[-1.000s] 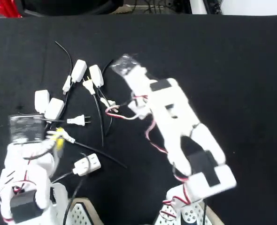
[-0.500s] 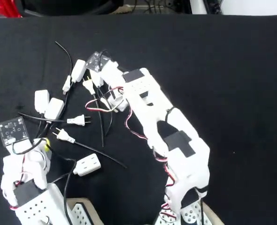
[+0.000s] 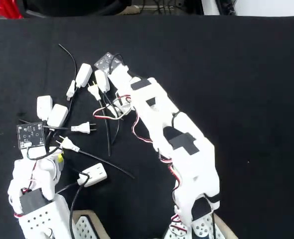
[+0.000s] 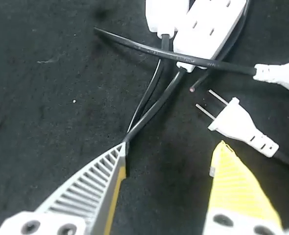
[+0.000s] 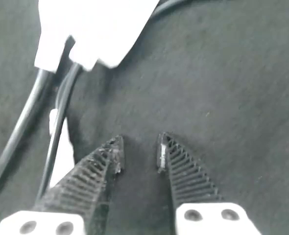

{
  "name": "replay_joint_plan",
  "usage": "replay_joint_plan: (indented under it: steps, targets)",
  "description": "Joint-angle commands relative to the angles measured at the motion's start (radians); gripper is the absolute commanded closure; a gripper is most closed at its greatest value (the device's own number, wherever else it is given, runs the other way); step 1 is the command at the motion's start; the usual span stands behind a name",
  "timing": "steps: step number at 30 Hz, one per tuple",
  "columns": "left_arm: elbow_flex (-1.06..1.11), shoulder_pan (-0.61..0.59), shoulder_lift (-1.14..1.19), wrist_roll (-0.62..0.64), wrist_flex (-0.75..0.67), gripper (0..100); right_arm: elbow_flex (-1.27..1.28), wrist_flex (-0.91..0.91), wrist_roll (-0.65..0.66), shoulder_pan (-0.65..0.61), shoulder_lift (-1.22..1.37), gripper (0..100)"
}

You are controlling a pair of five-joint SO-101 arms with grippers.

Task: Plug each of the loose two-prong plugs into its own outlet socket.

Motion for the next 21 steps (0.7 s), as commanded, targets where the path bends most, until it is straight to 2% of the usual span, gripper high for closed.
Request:
replay_joint_plan:
  steps: [1,6,16,21]
  targets:
    - [0.019,0.015,-0.008,-0.015,-0.012,73,-0.064,-0.035,-0.006,0.023,-0.015,87.4]
    - [0.019,0.015,-0.008,-0.018,-0.012,73,-0.062,-0.028,-0.006,0.008,-0.016,87.4]
    - [0.019,0.015,-0.008,-0.018,-0.012,73,-0.165,0.172,-0.006,-0.029,-0.030,87.3]
    - [0.019,0.015,-0.008,-0.018,-0.012,73,-0.097,0.166,0.003,-0.060,-0.090,87.2]
